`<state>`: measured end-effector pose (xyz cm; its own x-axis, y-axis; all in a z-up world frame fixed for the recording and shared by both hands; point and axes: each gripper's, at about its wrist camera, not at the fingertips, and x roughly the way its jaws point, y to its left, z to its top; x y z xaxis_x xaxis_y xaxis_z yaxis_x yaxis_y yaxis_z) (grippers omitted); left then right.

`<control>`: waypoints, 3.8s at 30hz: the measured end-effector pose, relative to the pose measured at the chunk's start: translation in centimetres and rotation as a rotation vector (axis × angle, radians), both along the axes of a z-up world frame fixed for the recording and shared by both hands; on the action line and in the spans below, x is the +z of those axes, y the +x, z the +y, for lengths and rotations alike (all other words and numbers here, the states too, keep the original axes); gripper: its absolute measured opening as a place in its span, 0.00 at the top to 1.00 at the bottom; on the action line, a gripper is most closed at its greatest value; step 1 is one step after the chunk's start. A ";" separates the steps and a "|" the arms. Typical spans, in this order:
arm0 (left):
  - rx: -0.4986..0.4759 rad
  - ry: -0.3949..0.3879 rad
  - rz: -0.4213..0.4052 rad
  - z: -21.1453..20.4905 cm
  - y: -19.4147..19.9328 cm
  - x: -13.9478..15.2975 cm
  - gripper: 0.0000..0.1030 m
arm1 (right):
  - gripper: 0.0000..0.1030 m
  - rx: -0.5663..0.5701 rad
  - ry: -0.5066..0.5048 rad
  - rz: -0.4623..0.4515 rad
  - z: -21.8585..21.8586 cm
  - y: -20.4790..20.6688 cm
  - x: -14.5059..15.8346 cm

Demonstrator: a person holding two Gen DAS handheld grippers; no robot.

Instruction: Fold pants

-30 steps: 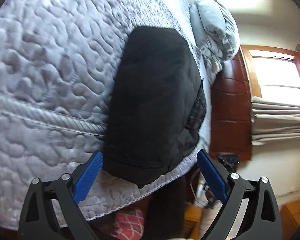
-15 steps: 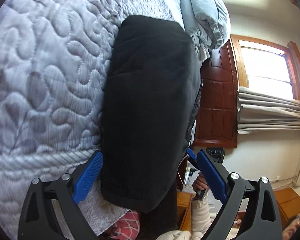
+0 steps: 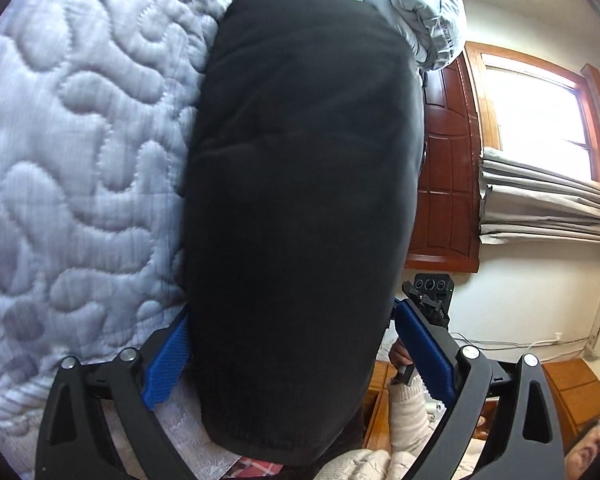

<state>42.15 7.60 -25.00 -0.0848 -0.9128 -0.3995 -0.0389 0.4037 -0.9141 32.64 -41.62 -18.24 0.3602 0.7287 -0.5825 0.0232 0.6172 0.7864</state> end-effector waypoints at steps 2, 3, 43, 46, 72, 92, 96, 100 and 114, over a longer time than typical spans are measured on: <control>-0.012 0.007 0.008 -0.6 0.3 -0.2 0.05 | 0.39 0.000 -0.002 0.002 0.1 0.2 -0.3; -0.021 0.025 0.009 -1.1 0.4 -0.1 0.04 | 0.37 -0.002 -0.005 0.008 0.1 0.3 -0.5; -0.023 0.190 0.073 -7.1 -1.2 -0.2 0.04 | 0.11 0.226 0.185 0.102 3.7 10.5 -4.7; -0.021 0.217 0.086 -7.9 -1.0 0.4 0.04 | 0.10 0.258 0.155 0.101 4.8 10.7 -4.7; 0.074 0.260 -0.006 -11.0 -1.2 3.8 0.34 | 0.61 0.238 0.087 0.041 9.2 9.9 -1.5; 0.072 0.224 -0.167 -11.7 -0.6 4.8 0.53 | 0.63 0.260 0.004 -0.071 11.5 9.9 2.1; 0.086 0.188 -0.184 -12.0 0.0 5.1 0.54 | 0.63 0.253 -0.007 -0.100 11.7 10.0 3.0; 0.100 0.162 -0.208 -12.1 0.7 5.6 0.54 | 0.63 0.251 -0.020 -0.128 11.6 9.7 3.6; 0.142 0.142 -0.286 -10.9 2.7 8.2 0.54 | 0.63 0.253 -0.019 -0.228 10.2 10.6 4.9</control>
